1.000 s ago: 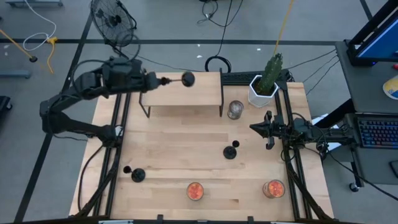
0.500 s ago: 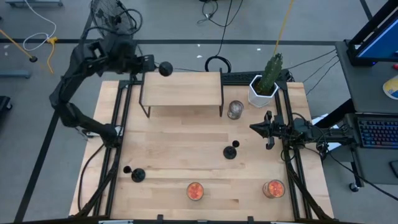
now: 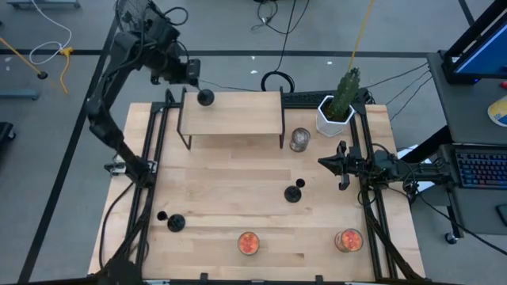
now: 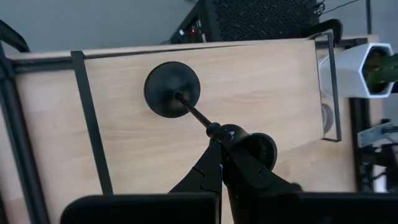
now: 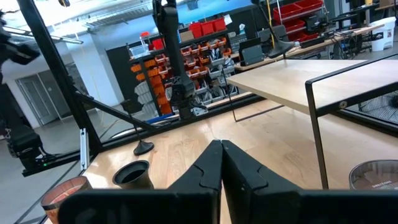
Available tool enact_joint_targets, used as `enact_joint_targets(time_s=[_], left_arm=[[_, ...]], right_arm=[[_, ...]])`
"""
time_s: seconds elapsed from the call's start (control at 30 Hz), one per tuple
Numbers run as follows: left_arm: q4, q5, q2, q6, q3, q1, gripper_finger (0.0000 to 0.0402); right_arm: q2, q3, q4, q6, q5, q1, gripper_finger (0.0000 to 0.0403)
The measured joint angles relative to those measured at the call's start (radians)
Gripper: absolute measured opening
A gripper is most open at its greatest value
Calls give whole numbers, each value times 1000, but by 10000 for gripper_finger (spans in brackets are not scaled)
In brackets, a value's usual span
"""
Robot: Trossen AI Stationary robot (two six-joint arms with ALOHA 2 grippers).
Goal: Pick & Place candle stick holders
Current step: Put the top black candle holder on the shelf
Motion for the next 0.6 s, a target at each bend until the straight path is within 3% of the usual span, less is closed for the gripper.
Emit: enact_joint_targets(time_s=[0.17,0.6], left_arm=[[0,76,16,8,0,79,3],[0,117,15,-33,1,156,3]], right_arm=[[0,0,0,0,0,0,0],[0,0,0,0,0,0,0]])
